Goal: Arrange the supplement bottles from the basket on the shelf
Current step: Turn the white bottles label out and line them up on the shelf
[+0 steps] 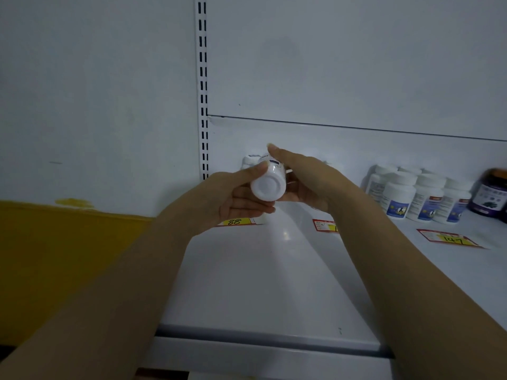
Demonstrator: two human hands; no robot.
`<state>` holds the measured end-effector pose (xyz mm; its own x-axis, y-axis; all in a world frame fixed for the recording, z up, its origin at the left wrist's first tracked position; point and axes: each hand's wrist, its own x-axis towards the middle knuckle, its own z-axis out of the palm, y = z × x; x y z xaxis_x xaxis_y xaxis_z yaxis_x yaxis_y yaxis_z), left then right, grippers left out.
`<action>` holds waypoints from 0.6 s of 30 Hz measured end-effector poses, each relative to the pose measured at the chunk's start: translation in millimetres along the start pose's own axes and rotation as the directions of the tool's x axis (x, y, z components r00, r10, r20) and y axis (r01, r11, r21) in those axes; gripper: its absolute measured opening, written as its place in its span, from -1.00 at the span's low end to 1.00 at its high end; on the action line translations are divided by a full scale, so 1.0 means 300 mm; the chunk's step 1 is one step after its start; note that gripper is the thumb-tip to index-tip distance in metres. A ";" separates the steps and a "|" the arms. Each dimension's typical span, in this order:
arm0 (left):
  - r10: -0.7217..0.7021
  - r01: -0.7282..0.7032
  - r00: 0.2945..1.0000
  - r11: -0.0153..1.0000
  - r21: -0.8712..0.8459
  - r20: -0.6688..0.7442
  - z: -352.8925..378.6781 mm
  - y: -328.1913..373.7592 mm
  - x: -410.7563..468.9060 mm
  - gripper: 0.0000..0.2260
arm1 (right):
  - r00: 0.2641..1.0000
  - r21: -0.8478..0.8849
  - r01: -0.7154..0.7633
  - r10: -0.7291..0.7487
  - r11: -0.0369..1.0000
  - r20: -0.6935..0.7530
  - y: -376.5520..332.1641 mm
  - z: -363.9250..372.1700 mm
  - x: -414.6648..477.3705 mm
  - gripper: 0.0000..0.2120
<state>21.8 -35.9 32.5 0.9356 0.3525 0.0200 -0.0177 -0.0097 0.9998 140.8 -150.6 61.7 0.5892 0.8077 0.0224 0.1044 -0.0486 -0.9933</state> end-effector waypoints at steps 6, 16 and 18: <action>0.182 -0.156 0.977 0.966 0.206 -0.113 -0.019 -0.029 0.006 -0.61 | 0.964 -0.146 0.265 -0.261 0.953 0.049 -0.009 -0.018 -0.005 -0.73; 0.345 -0.209 0.926 0.809 0.549 -0.155 -0.028 -0.084 0.037 -0.59 | 0.913 -0.693 0.276 -0.406 0.666 -0.027 -0.050 -0.022 0.018 -0.67; 0.310 -0.106 0.932 0.729 0.677 -0.188 -0.033 -0.104 0.049 -0.52 | 0.917 -0.761 0.266 -0.398 0.591 0.011 -0.090 -0.010 0.044 -0.67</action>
<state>32.7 -21.3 1.5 0.7999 0.5017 0.3293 0.1268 -0.6776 0.7244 148.2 -140.3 89.0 0.4902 0.7664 0.4151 0.8284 -0.2615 -0.4954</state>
